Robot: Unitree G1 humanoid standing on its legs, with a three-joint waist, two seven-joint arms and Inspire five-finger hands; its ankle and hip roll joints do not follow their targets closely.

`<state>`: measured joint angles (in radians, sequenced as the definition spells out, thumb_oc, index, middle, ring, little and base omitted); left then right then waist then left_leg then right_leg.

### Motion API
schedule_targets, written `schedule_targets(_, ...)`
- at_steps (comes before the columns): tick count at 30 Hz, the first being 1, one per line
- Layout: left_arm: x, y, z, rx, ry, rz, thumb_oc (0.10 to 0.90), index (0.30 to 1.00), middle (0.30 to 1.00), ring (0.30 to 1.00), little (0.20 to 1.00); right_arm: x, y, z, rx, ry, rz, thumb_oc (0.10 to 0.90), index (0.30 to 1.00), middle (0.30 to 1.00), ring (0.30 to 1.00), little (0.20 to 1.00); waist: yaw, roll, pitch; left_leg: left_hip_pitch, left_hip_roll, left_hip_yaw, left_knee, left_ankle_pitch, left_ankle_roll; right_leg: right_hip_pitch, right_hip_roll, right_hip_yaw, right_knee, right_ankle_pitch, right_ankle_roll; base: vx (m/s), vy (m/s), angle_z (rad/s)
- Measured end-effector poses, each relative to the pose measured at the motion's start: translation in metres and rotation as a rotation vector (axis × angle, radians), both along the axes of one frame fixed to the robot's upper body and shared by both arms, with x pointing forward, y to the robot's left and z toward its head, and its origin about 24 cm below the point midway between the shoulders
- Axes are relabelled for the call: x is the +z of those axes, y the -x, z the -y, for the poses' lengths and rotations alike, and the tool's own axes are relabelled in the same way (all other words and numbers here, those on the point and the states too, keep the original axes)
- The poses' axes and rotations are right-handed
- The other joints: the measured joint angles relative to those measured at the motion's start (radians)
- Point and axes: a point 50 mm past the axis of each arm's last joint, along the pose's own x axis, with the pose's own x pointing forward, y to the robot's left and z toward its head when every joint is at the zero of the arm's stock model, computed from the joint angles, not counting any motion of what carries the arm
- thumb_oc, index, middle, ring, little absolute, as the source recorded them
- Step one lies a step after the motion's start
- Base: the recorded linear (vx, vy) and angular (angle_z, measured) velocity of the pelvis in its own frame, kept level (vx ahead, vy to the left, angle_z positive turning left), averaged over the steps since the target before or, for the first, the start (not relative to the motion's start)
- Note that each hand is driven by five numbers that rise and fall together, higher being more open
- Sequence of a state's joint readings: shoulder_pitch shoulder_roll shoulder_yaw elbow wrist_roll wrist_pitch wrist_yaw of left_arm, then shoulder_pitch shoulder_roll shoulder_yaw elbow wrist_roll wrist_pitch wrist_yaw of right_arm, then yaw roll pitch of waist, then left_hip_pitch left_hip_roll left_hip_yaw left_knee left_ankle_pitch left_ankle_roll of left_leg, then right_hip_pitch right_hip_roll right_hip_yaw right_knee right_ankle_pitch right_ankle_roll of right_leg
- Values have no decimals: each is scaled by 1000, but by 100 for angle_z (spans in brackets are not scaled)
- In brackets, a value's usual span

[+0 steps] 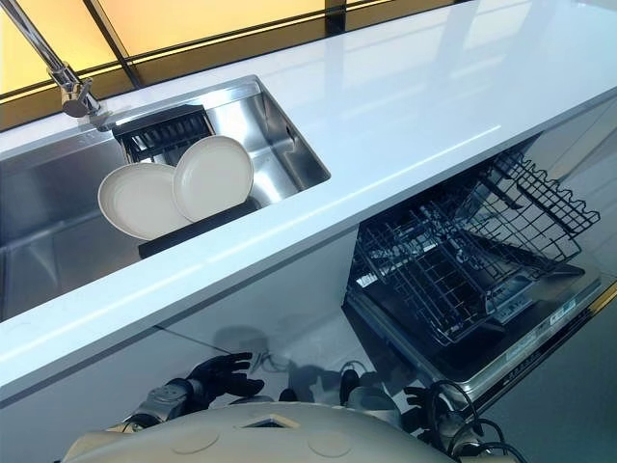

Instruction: Pick up plates and place into dishwasher.

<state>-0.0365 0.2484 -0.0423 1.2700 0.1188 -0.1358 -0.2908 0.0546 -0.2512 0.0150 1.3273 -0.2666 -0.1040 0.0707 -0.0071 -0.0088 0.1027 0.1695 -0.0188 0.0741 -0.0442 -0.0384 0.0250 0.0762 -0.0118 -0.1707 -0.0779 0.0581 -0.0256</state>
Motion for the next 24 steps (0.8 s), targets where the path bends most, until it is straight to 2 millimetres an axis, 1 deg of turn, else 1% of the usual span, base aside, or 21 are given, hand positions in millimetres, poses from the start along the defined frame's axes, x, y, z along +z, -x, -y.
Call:
schedule_targets(1, 0, 0, 0, -1, 0, 0, 800, 900, 900, 900, 900, 0, 0, 0, 0, 0, 0, 800, 900, 900, 900, 900, 0, 0, 0, 0, 0, 0, -1, 0, 0, 0, 0, 0, -2, 0, 0, -237, -293, 92)
schedule_targets(15, -1, 3, 0, -6, 9, -9, 800, 900, 900, 900, 900, 0, 1, 0, 28, 5, -10, 800, 900, 900, 900, 900, 0, 4, -1, 18, 1, 1, -14, 0, 0, 18, 3, 0, -13, 2, 1, 0, 0, 0)
schedule_targets(17, 0, 1, 2, -42, 4, 14, 800, 900, 900, 900, 900, 0, 1, 0, 31, 6, -8, 800, 900, 900, 900, 900, -2, 4, -1, 18, 1, 3, -14, 0, 0, 16, 3, 1, -13, 2, 2, -20, -4, -1)
schedule_targets(19, 3, -7, 5, -113, -3, 56, 800, 900, 900, 900, 900, 0, 1, 0, 33, 9, -10, 800, 900, 900, 900, 900, -2, 3, 0, 18, 1, 7, -14, 0, 0, 14, 3, 4, -13, 2, 2, -71, -15, -5)
schedule_targets(20, 7, -14, 9, -165, -2, 95, 800, 900, 900, 900, 900, 0, 0, 0, 33, 11, -11, 800, 900, 900, 900, 900, 0, 4, 1, 17, 1, 9, -14, 0, 0, 12, 3, 7, -12, 2, 3, -79, -10, -6)
schedule_targets(21, 11, -22, 13, -213, 3, 136, 800, 900, 900, 900, 900, 0, -1, 0, 34, 13, -10, 800, 900, 900, 900, 900, 3, 5, 2, 14, 1, 10, -14, 0, 0, 8, 3, 9, -11, 2, 3, -79, 2, -7)
schedule_targets(22, 20, -38, 21, -288, 32, 204, 800, 900, 900, 900, 900, 1, -4, 1, 39, 14, -1, 800, 900, 900, 900, 900, 3, 5, 3, 11, 1, 13, -15, 2, 0, -1, 3, 12, -9, 4, 4, -83, 13, -9)
schedule_targets(24, 35, -59, 34, -379, 91, 297, 800, 900, 900, 900, 900, 2, -7, 2, 42, 18, 10, 800, 900, 900, 900, 900, 0, 9, 14, 11, 0, 16, -19, 4, 1, -1, 4, 19, -9, 7, 5, -82, 17, -9)
